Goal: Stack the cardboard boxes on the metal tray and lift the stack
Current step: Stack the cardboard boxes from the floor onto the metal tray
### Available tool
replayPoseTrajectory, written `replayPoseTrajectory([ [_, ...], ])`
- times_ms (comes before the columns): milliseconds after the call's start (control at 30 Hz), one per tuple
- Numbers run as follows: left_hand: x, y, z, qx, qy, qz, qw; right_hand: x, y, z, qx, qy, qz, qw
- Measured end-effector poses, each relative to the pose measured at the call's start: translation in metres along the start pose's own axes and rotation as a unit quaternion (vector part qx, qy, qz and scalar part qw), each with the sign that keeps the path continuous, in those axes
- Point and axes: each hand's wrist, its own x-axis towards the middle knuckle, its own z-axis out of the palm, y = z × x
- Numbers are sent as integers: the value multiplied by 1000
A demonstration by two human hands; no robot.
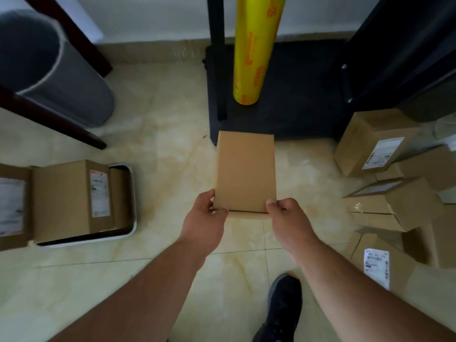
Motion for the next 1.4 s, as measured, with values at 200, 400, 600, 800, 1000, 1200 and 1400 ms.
replayPoseTrajectory([
  [200, -15, -26, -70, -38, 13, 14, 999, -41, -27, 55, -6, -13, -26, 1000],
  [400, -33, -43, -134, -82, 45, 8, 996, -77, -57, 103, -19, -38, -55, 998],
  [600, -41, -59, -189, -132, 86, 10, 988, -100, -85, 152, -46, -68, -85, 993],
  [800, -41, -85, -240, -162, 129, 5, 978, -115, -108, 209, -67, -89, -112, 987],
  [1000, -41, -108, -276, -176, 169, 7, 970, -127, -117, 256, -93, -108, -136, 980],
  [1200, -32, -129, -298, -186, 180, -8, 966, -132, -116, 289, -111, -114, -143, 977],
  [1400, -21, -145, -310, -182, 182, -10, 966, -132, -109, 313, -120, -115, -142, 976],
])
